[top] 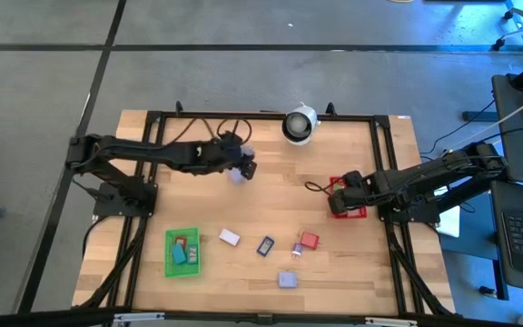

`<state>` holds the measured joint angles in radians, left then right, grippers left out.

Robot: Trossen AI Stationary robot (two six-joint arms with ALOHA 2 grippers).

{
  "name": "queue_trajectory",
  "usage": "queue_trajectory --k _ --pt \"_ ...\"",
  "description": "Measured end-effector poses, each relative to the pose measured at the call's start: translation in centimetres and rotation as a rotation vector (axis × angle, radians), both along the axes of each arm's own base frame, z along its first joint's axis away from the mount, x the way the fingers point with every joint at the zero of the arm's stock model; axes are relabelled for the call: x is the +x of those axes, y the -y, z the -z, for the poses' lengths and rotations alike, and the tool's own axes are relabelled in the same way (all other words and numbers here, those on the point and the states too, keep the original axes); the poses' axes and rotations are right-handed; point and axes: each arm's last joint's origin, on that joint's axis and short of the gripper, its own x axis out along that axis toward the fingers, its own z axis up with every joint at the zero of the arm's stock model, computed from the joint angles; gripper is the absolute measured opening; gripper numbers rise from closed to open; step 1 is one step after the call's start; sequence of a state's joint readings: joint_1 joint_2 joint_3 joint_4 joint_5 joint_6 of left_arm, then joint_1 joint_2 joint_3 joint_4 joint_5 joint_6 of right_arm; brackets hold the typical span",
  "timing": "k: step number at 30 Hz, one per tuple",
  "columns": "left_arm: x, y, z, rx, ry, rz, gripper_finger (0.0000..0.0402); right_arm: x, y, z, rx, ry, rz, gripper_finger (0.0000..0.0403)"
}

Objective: Pick & Place Office items
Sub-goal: Put the top light blue charger adapter into the red bin

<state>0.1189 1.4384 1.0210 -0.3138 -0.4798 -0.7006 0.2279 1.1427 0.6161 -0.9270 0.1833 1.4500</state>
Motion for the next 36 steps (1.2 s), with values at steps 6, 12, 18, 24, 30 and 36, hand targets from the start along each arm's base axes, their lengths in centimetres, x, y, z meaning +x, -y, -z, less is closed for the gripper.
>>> queue_trajectory --k 6,12,18,24,30,36 --pt "-0.3 1.4 -3.7 0.145 0.186 0.061 0.0207 1.4 -0.1 -2.3 -0.066 0.09 -0.056 0.0296" --pt "0.1 2.8 -6.3 0.294 0.341 0.149 0.0207 2.9 -0.1 -5.7 -0.2 0.206 -0.117 0.0296" --pt "0.3 4.1 -8.0 0.427 0.431 0.218 0.0207 3.8 0.0 -8.5 -0.293 0.293 -0.138 0.0296" --pt "0.3 5.0 -8.7 0.511 0.452 0.258 0.0207 4.1 0.0 -9.3 -0.318 0.336 -0.131 0.0296" --pt "0.2 5.4 -8.4 0.576 0.367 0.227 0.0208 4.9 -0.1 -9.7 -0.33 0.429 -0.103 0.0296" --pt "-0.3 5.2 -7.0 0.657 0.109 0.055 0.0209 6.3 -0.2 -10.9 -0.365 0.608 -0.083 0.0296"
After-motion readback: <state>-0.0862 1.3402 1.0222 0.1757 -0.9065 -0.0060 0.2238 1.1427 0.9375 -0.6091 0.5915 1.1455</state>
